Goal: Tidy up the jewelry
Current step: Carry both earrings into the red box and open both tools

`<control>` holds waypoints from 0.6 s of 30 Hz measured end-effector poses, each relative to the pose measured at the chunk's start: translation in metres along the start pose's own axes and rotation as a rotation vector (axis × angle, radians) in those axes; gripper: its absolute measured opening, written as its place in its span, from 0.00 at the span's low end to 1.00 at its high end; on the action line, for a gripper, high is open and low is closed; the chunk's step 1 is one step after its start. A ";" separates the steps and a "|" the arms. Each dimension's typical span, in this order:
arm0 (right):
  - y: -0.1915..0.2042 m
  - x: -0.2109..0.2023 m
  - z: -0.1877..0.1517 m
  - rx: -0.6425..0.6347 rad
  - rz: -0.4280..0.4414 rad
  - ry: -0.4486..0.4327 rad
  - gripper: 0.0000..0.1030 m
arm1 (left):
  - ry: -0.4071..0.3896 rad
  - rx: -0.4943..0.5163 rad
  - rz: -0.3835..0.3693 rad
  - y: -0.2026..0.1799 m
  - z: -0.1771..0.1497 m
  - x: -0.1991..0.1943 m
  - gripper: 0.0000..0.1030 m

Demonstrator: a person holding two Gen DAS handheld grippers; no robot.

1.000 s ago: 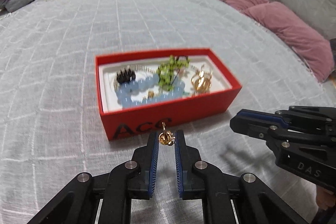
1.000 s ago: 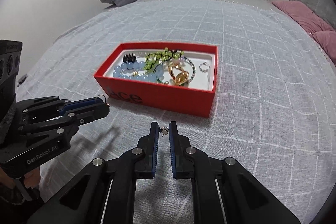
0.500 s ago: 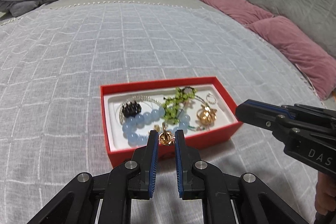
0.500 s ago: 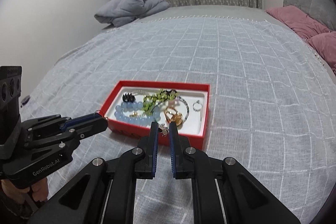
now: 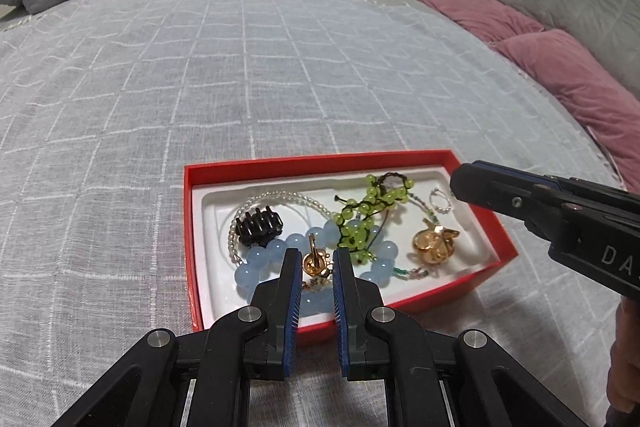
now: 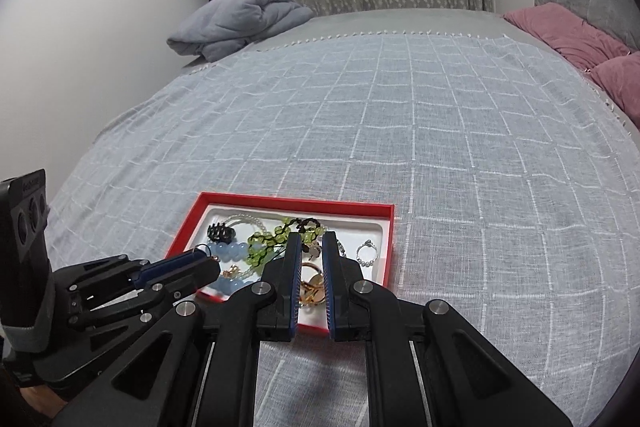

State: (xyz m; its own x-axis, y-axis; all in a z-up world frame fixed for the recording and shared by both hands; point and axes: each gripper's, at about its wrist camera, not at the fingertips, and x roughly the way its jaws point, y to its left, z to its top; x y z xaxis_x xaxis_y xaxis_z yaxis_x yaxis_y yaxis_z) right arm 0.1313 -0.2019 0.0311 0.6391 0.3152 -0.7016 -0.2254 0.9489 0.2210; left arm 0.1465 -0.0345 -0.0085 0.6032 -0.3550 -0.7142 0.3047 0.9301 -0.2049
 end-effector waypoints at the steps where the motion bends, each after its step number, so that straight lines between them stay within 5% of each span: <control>1: -0.001 0.003 0.001 0.002 -0.001 0.005 0.10 | 0.003 -0.001 0.002 0.001 0.000 0.002 0.10; 11: -0.006 0.014 -0.001 0.011 -0.010 0.028 0.10 | 0.009 0.013 0.042 0.002 0.002 0.007 0.12; 18: -0.005 0.018 0.001 0.006 -0.007 0.035 0.10 | -0.003 0.038 0.046 -0.001 0.000 -0.006 0.26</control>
State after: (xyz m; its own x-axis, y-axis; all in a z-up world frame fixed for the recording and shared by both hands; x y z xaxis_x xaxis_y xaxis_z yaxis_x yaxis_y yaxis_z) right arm 0.1444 -0.2008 0.0180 0.6143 0.3077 -0.7266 -0.2162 0.9512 0.2200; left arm 0.1426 -0.0335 -0.0039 0.6195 -0.3125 -0.7201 0.3046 0.9412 -0.1464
